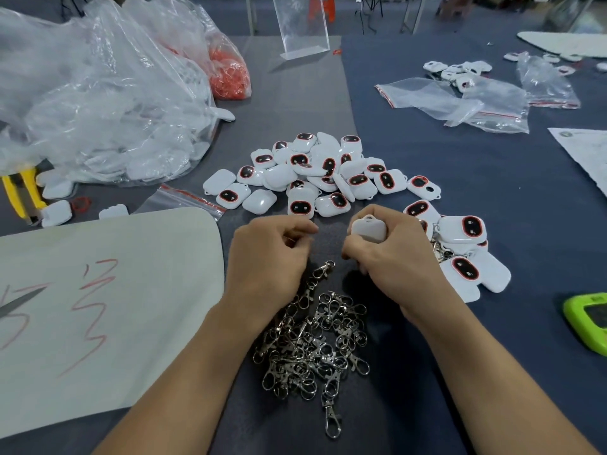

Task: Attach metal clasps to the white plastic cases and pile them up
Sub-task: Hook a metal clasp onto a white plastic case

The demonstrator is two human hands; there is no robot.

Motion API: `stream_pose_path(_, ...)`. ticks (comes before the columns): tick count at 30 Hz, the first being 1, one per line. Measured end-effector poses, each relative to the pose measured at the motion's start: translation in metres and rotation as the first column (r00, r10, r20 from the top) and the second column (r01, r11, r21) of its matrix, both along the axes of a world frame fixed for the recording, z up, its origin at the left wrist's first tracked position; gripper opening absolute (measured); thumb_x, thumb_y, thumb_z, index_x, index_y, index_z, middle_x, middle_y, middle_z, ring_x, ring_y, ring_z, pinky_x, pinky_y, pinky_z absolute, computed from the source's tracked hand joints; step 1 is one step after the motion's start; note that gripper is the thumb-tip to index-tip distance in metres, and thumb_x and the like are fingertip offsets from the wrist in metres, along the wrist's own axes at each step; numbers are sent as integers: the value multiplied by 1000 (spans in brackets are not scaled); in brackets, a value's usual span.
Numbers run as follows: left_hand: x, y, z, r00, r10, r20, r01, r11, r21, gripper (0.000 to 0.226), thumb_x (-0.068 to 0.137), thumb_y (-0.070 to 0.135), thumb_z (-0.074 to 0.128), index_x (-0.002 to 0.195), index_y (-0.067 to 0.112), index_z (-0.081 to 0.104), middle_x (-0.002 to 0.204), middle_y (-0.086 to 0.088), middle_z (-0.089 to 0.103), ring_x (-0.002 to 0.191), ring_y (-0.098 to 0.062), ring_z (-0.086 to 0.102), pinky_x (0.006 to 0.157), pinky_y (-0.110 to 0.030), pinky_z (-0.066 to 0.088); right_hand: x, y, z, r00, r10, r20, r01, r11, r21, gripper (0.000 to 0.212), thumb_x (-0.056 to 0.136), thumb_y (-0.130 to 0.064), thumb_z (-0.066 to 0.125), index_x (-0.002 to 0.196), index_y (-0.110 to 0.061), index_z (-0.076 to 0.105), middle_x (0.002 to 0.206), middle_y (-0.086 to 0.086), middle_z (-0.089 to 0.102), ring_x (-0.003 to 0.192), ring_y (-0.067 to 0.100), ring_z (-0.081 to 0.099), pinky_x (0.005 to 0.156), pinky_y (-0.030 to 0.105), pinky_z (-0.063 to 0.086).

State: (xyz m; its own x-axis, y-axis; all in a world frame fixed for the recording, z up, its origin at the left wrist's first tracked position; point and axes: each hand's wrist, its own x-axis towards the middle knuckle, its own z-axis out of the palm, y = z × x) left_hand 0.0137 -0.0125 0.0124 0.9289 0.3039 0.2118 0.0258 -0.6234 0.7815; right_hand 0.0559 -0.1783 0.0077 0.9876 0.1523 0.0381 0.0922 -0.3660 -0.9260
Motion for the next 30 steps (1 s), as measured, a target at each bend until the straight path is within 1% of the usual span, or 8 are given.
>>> stream_pose_path(3, -4, 12, 11, 965, -220, -140, 225, 974, 21, 15, 71, 36, 82, 82, 45, 78, 72, 27, 71, 70, 6, 67, 72, -20, 54, -1, 0, -1, 999, 3, 53, 2, 996, -92, 10, 74, -17, 72, 75, -18, 62, 59, -11, 57, 54, 4, 48, 51, 22, 43)
stream_pose_path(6, -10, 19, 20, 833, -385, -397, 484, 855, 187, 31, 58, 54, 77, 89, 55, 73, 90, 29, 67, 85, 4, 63, 81, -32, 54, -2, 0, -1, 997, 16, 75, -6, 992, -122, 9, 75, -18, 71, 75, -18, 62, 61, -8, 58, 54, 3, 48, 50, 20, 43)
stream_pose_path(9, -11, 24, 24, 796, -405, -450, 523, 834, 174, 36, 61, 38, 86, 92, 53, 75, 90, 21, 69, 82, 1, 64, 78, -27, 53, -3, -1, -1, 997, 21, 78, -9, 990, -139, 9, 75, -19, 71, 74, -19, 62, 62, -8, 60, 54, 3, 49, 50, 20, 43)
stream_pose_path(14, -13, 21, 16, 863, -343, -372, 426, 889, 167, 32, 70, 20, 81, 82, 49, 77, 68, 23, 71, 67, 5, 65, 63, -9, 46, -4, 2, 0, 997, 17, 72, -7, 990, -138, 8, 74, -18, 71, 74, -18, 63, 60, -11, 58, 54, 3, 48, 50, 17, 41)
stream_pose_path(18, -13, 12, 9, 937, -262, -231, 238, 963, -126, 28, 77, 6, 80, 76, 34, 79, 68, 15, 74, 64, -1, 69, 65, -14, 54, -5, 1, 3, 999, 18, 38, -14, 995, -97, 8, 73, -15, 71, 75, -15, 63, 59, -8, 57, 55, 6, 48, 50, 23, 43)
stream_pose_path(22, -10, 5, 10, 977, -194, -86, 121, 841, -527, 34, 81, -7, 76, 75, 26, 81, 72, 0, 75, 65, -10, 66, 67, -20, 55, -9, 2, 10, 989, 132, -72, -122, 984, 134, 12, 76, -4, 70, 73, -15, 70, 59, -6, 59, 53, 7, 51, 49, 22, 42)
stream_pose_path(25, -9, 3, 10, 988, -145, -44, 80, 746, -661, 30, 80, -8, 76, 73, 21, 81, 71, -3, 75, 64, -12, 68, 65, -20, 55, -12, 3, 14, 962, 241, -131, -201, 944, 261, 14, 84, -2, 74, 75, -14, 75, 60, 1, 65, 49, 7, 53, 45, 15, 41)
stream_pose_path(30, -7, 2, 8, 991, -133, -15, 76, 651, -756, 31, 79, -9, 74, 73, 20, 81, 71, -4, 75, 63, -12, 69, 61, -18, 55, -12, 5, 14, 964, 215, -157, -164, 944, 285, 9, 82, -3, 81, 79, -11, 79, 64, 6, 68, 51, 8, 53, 48, 19, 44)
